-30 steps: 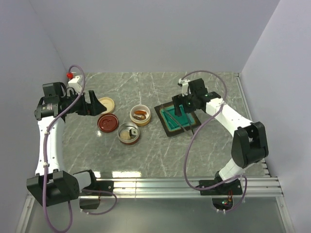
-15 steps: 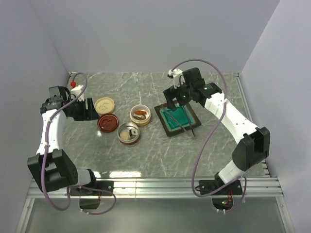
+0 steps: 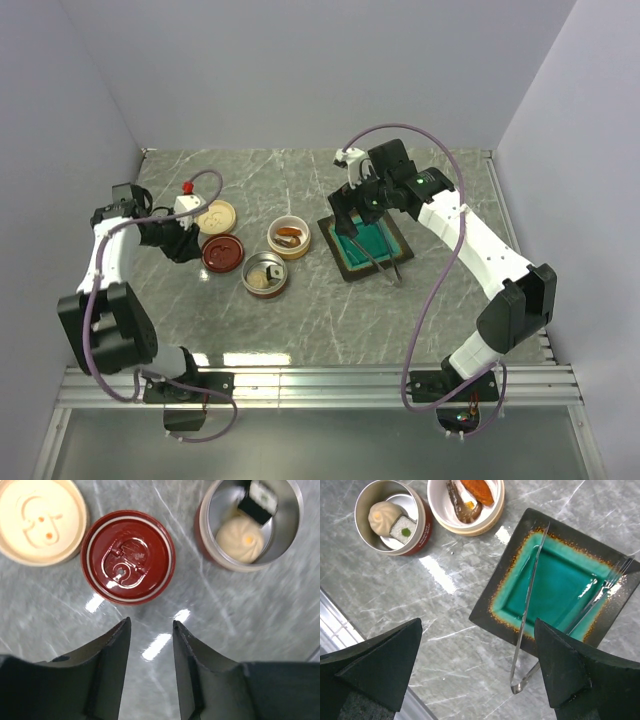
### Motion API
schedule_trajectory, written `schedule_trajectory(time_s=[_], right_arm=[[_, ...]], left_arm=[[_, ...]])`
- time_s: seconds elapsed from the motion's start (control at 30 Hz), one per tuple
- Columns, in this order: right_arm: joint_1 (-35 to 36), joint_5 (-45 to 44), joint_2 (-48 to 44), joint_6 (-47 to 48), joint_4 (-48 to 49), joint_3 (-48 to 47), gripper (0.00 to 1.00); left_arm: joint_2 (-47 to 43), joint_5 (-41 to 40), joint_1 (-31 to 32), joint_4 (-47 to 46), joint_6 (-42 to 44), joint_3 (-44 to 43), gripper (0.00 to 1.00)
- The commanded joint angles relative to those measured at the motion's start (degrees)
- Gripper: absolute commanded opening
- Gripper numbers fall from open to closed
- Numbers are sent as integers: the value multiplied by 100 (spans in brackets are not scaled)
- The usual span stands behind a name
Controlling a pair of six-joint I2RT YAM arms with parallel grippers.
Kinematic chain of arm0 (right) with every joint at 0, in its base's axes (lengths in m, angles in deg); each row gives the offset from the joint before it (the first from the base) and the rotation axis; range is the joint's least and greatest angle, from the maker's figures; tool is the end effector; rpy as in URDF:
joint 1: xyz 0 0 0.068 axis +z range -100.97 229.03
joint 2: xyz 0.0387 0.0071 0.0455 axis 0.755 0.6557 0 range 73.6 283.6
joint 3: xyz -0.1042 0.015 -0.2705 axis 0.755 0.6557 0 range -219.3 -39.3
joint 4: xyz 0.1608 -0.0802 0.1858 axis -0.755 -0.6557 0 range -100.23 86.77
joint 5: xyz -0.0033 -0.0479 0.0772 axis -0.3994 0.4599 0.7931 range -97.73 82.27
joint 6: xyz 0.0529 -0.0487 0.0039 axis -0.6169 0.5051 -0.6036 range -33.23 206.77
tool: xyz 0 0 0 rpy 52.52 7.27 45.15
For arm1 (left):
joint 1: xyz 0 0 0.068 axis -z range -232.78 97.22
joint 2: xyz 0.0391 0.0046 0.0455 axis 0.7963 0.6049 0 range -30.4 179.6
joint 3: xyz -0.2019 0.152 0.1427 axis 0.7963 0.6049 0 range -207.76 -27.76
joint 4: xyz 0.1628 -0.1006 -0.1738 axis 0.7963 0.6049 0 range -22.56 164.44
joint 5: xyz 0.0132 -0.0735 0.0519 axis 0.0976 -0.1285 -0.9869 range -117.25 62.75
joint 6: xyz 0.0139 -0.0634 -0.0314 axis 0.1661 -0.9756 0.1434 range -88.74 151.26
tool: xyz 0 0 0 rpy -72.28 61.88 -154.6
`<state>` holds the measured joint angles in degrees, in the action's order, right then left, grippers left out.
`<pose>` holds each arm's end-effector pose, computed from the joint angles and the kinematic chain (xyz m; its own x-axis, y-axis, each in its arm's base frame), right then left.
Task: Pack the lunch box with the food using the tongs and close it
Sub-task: Pick up the lid of the lunch box with the left arm
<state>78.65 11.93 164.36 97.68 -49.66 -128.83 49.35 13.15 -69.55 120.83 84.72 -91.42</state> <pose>0.2983 0.1926 0.3541 -0.5056 -0.4925 -0.7084 -0.7721 0.6246 0.1168 0.2608 0.0382 0.2697 -0.5356 0.4776 -0.6964 0.7192 0.6902 -0.0797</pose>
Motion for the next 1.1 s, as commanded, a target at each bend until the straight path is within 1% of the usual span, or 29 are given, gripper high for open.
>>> schedule_trajectory(time_s=[0.0, 0.17, 0.27, 0.4, 0.5, 0.6, 0.8, 0.87, 1.07], right_arm=[[-18, 108, -208, -99, -103, -205, 100], [-54, 64, -147, -90, -155, -196, 100], [-97, 3, -138, -37, -243, -240, 100], [-194, -50, -260, -28, -252, -178, 100], [-273, -129, -357, -19, -243, -117, 100], [-370, -252, -428, 24, -305, -178, 100], [-616, -103, -419, 33, -401, -266, 100], [-642, -103, -428, 42, -402, -222, 100], [-669, -41, -401, 16, -393, -152, 100]], left_arm=[[436, 284, 8, 619, 1684, -296, 44], [709, 126, 52, 647, 2773, -77, 45], [805, 21, 174, 402, 3091, 90, 45], [849, -304, 516, -82, 3215, 292, 46], [1043, -559, 745, -135, 3321, 310, 47], [1201, -560, 825, -276, 3347, 266, 48], [1509, -691, 1018, -285, 3470, 240, 49], [1579, -867, 1062, -372, 3497, 336, 49], [1799, -1148, 1071, -636, 3506, 477, 43]])
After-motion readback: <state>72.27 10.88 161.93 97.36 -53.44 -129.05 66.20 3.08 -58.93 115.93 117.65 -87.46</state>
